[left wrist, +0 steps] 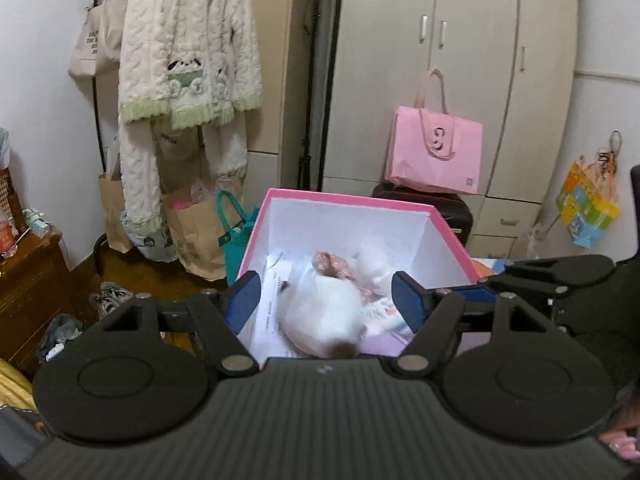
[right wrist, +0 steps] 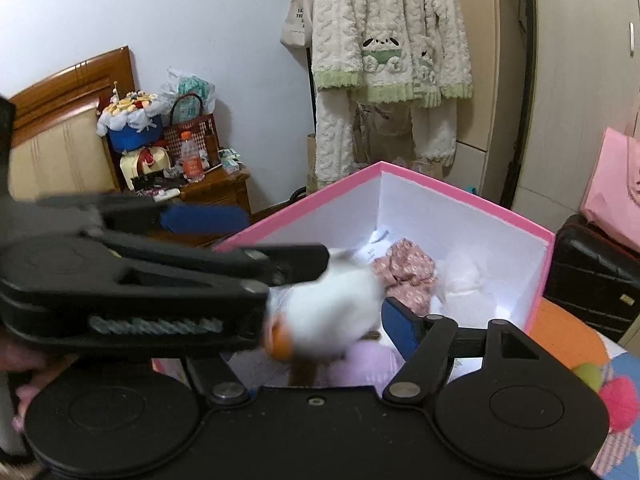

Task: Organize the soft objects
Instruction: 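Open the left gripper to drop the cat plush into the box, then move both grippers toward the green ball and pink puff on the table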

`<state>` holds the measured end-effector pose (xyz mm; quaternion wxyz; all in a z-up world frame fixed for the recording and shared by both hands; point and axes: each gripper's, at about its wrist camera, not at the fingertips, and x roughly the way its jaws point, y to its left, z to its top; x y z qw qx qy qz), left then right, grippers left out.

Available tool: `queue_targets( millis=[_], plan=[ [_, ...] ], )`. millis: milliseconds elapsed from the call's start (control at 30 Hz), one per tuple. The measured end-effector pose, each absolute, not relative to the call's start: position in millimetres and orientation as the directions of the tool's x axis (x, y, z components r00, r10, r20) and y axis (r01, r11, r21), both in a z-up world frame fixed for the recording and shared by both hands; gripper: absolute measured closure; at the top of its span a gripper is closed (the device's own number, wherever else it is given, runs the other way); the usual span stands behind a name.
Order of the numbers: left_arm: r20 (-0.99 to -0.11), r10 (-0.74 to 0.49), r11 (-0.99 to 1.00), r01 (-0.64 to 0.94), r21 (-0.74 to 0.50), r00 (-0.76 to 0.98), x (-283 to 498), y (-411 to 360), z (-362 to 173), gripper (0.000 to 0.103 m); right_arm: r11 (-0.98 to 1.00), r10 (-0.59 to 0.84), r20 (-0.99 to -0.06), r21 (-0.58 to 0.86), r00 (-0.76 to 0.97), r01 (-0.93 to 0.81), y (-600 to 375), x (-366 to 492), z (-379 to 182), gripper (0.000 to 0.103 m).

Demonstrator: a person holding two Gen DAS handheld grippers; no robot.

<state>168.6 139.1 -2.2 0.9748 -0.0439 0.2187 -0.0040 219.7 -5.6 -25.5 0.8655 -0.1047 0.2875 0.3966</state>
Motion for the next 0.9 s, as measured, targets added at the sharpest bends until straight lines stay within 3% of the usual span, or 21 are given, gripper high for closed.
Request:
queue_targets(
  millis=[200, 500, 667, 900],
  plan=[
    [-0.474, -0.105, 0.99, 0.048, -0.131, 0.874, 150.8, 139.0, 9.8, 0.031, 0.644, 0.67, -0.563, 0.116, 0.484, -0.756, -35.0, 203.2, -22.1, 0.027],
    [-0.51, -0.185, 0.983, 0.158, -0.096, 0.84, 107.2, 119.0, 39.6, 0.03, 0.608, 0.693, -0.544, 0.086, 0.474, -0.79, -70.9, 158.3, 4.8, 0.027],
    [-0.538, -0.265, 0.964, 0.225, -0.14, 0.801, 86.0, 114.9, 54.8, 0.027, 0.601, 0.688, -0.552, 0.07, 0.471, -0.796, -91.0, 134.1, 17.8, 0.027],
    [-0.588, -0.276, 0.957, 0.273, -0.097, 0.76, 69.0, 91.8, 48.6, 0.026, 0.611, 0.671, -0.547, 0.028, 0.499, -0.791, -123.7, 105.5, 18.7, 0.027]
  ],
)
